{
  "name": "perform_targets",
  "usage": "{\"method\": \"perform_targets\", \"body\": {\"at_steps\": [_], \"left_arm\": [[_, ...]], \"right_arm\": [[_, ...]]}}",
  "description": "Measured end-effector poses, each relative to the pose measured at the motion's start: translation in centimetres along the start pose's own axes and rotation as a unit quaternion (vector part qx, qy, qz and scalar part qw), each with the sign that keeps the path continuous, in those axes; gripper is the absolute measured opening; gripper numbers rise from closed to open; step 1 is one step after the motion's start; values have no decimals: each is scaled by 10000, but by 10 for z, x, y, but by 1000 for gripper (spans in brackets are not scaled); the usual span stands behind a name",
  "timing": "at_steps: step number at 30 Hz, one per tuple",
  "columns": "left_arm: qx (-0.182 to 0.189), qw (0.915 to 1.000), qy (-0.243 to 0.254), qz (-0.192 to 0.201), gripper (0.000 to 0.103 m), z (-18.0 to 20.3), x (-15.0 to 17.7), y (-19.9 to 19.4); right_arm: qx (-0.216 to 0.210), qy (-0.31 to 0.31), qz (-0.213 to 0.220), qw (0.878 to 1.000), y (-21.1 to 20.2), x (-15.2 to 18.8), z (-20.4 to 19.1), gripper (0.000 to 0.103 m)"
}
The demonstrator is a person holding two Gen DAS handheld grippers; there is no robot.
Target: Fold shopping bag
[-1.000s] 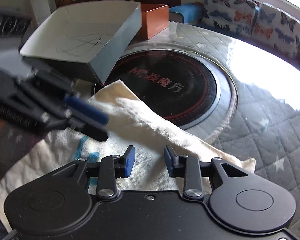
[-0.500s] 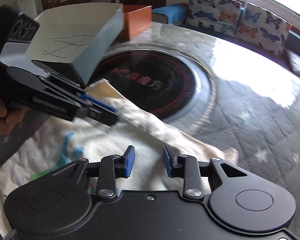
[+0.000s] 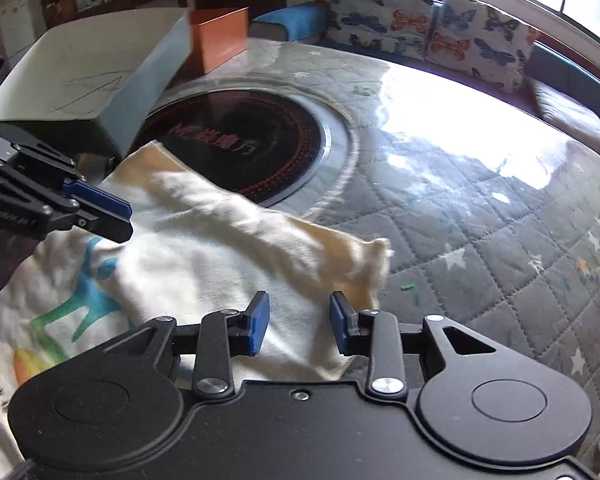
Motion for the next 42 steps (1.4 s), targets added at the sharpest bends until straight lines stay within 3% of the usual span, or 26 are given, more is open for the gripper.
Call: {"method": "perform_targets", "body": {"at_steps": [6, 16, 20, 25, 30, 32, 38, 40, 42], "left_arm": [[106, 9993, 297, -206, 26, 19, 17, 4], [-394, 9955, 838, -222, 26, 26, 6, 32], [-414, 9977, 544, -49, 26, 11, -4, 36], [-107, 9997, -197, 106, 24, -10, -6, 22], [-437, 9985, 4, 334, 25, -4, 0, -24], [-583, 9973, 55, 445, 32, -3, 5, -41], [-730, 9969, -186, 226, 34, -11, 21, -48], [-663, 9972, -308, 138, 33, -14, 26, -44], [-603, 9973, -411, 60, 32, -16, 30, -40]], "right_arm": [[-253, -377, 82, 9989, -23, 14, -17, 47], [-241, -292, 107, 9992, -12, 10, -28, 48], [-296, -351, 21, 9989, -18, 11, -27, 48], [-236, -435, -54, 9988, -31, 25, -22, 52], [-23, -185, -67, 9998, -35, 34, -3, 52], [87, -74, -59, 9999, -35, 34, 5, 52], [38, 206, -145, 9997, -24, 33, 16, 51], [32, 215, -165, 9996, -21, 32, 15, 40], [33, 180, -195, 9996, -21, 32, 14, 39]]}}
Point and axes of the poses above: each gripper's, at about its wrist camera, not at the fingertips, and y roughly the way its jaws point, z to its right, x to its underside, the point moved 4 cm from there along y, roughly the way its jaws point, and after that the axes turned 14 degrees about x, right-handed, at the moved point
